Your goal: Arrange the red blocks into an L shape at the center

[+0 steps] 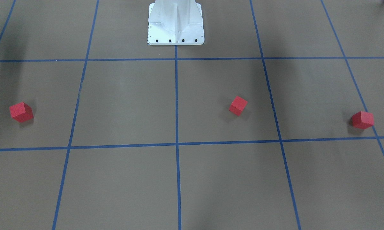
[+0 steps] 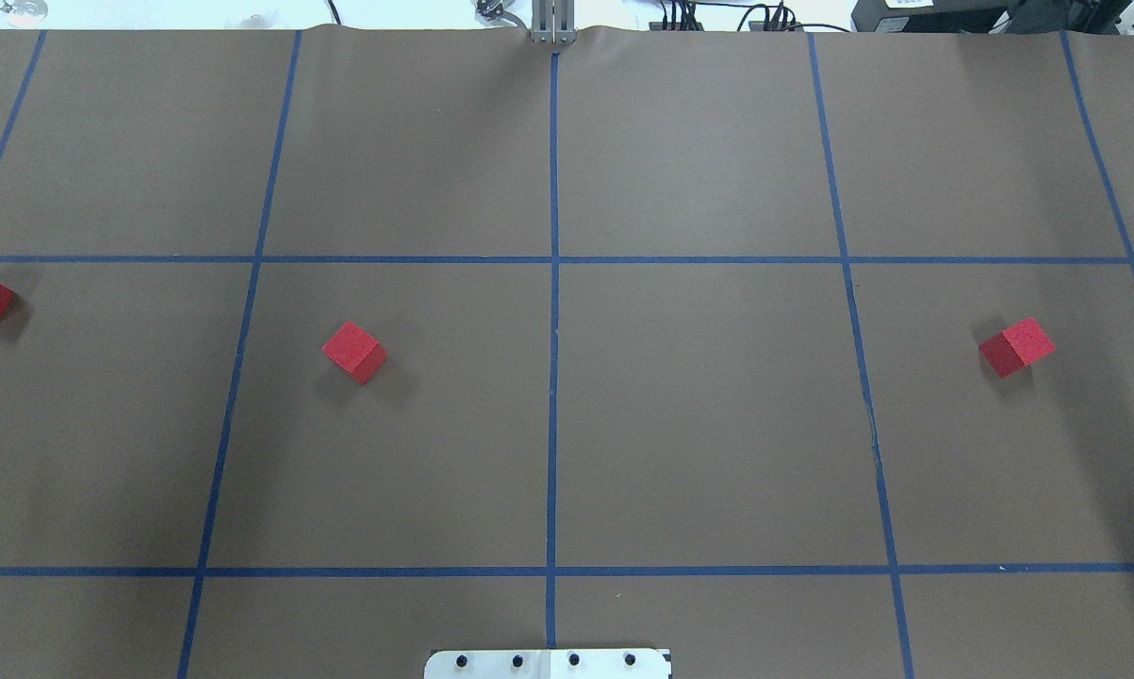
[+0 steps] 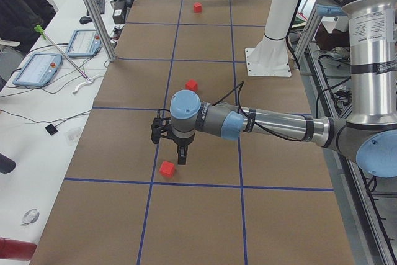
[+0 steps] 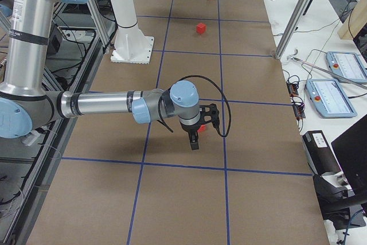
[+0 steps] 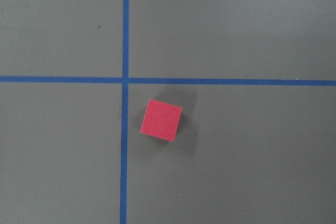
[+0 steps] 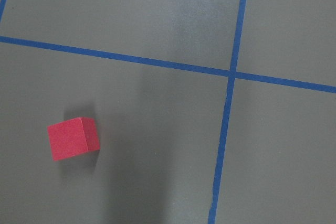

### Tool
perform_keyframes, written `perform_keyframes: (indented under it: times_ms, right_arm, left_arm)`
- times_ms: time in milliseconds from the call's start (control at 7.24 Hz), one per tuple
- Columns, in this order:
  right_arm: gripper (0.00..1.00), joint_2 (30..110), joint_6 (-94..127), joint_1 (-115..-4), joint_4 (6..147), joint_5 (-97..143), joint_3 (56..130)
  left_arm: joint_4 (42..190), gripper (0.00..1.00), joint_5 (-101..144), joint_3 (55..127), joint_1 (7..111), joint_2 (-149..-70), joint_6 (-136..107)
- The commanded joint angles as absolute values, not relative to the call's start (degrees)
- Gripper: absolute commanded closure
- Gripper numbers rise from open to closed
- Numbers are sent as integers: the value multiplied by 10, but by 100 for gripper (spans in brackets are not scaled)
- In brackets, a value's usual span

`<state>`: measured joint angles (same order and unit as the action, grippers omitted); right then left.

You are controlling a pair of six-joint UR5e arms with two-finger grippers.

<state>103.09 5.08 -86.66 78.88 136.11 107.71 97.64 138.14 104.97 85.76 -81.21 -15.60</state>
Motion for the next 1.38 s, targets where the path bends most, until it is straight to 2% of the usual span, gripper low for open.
perform_keyframes:
  times_ms: [0,690,966,1243]
  right_arm:
    - [1,1030,53,-867,788,1378,1071]
    - [1,1034,51,-865,754,1418,1048]
    - [0,1032,133,-828,698,1420,1043]
    - [0,1028,186,-732,605,1378,1033]
  left_arm:
    - [978,0,1381,1062,859,-801,-155]
    - [985,0,1383,1065,859,-798,-157]
    - [986,0,1383,1067,858,-798,-157]
    - [987,0,1383,1068,858,-798,-157]
